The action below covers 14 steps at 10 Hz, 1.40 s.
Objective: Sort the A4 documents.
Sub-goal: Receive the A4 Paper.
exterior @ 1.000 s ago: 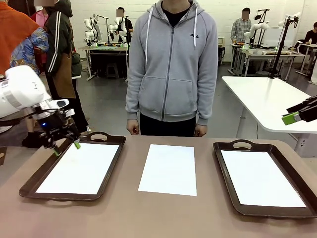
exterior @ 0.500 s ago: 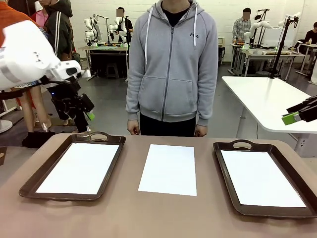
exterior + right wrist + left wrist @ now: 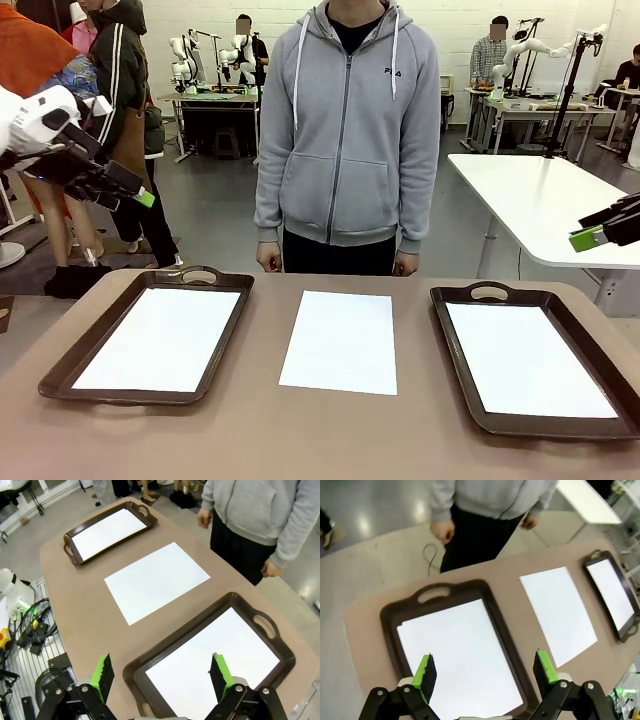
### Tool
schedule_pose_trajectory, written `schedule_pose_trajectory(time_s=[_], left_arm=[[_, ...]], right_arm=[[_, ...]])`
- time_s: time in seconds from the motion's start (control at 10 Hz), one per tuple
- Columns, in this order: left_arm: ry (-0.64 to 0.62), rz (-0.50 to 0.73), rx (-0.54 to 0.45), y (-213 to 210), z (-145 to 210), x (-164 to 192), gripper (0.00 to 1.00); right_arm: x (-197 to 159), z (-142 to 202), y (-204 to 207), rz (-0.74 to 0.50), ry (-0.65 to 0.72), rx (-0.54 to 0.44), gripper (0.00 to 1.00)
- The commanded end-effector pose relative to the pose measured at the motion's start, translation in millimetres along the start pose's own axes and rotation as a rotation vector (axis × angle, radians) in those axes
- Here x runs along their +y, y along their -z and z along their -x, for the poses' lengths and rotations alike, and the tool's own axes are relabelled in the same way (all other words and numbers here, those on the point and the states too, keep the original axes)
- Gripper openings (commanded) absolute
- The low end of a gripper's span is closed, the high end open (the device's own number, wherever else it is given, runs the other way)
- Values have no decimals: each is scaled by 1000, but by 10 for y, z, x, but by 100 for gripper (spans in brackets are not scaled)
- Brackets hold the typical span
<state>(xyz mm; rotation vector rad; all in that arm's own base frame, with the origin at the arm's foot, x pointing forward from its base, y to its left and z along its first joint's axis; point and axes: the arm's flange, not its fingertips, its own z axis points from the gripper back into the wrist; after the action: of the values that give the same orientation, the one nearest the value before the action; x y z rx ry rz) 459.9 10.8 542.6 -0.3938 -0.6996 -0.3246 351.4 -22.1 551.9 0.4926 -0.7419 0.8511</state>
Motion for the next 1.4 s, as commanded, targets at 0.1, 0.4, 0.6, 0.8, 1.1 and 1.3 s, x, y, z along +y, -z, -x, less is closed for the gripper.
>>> schedule_pose_trajectory(time_s=[0.1,0.4,0.6,0.8,1.1,1.3], left_arm=[[189,77,-64,-150,69,-38,100],[322,3,-79,-227,81,-295,100],[380,-16,-66,-234,77,-391,100],[371,11,-56,-196,73,-419,100],[342,13,-60,-213,58,-396,100],[332,19,-54,-214,53,-413,100]], right_arm=[[0,6,11,-5,-2,-5,100],[0,6,11,-5,-2,-5,100],[0,6,11,-5,-2,-5,100],[0,6,11,-5,-2,-5,100],[0,6,11,-5,-2,-5,100],[0,6,11,-5,-2,-5,100]])
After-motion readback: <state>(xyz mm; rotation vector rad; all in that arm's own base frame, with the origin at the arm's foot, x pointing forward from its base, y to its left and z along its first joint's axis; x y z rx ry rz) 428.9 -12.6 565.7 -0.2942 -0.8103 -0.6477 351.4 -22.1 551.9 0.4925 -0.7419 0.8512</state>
